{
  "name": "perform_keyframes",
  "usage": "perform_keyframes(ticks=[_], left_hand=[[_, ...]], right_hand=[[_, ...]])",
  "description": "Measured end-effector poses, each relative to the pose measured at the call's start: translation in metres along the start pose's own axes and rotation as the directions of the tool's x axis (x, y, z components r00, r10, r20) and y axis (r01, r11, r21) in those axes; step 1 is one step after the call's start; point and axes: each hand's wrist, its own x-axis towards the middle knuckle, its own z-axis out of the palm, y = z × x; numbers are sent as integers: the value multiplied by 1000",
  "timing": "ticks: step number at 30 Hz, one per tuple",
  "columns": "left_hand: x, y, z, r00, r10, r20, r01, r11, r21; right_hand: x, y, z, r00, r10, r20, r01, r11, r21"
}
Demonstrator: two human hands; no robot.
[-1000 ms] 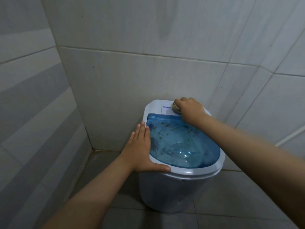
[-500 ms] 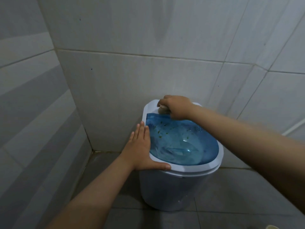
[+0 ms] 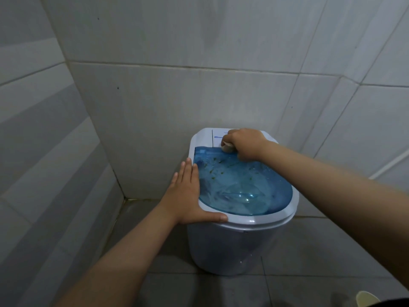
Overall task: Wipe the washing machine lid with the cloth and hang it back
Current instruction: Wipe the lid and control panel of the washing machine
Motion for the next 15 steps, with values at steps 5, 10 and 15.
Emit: perform_keyframes(ticks=[5,10,15], left_hand=[[0,-1,0,1000,4,-2,-4,1000,6],[0,0,0,1000,-1,2,1,1000,7],[0,0,0,1000,2,8,-2,1000,12]], right_hand=[[-10,15,4,1000,10,-13,-10,1000,-8],[-20,31,9,999,26,-41,-27,999,-35],[-30,47,9,998,54,-37,-57,996,-67]])
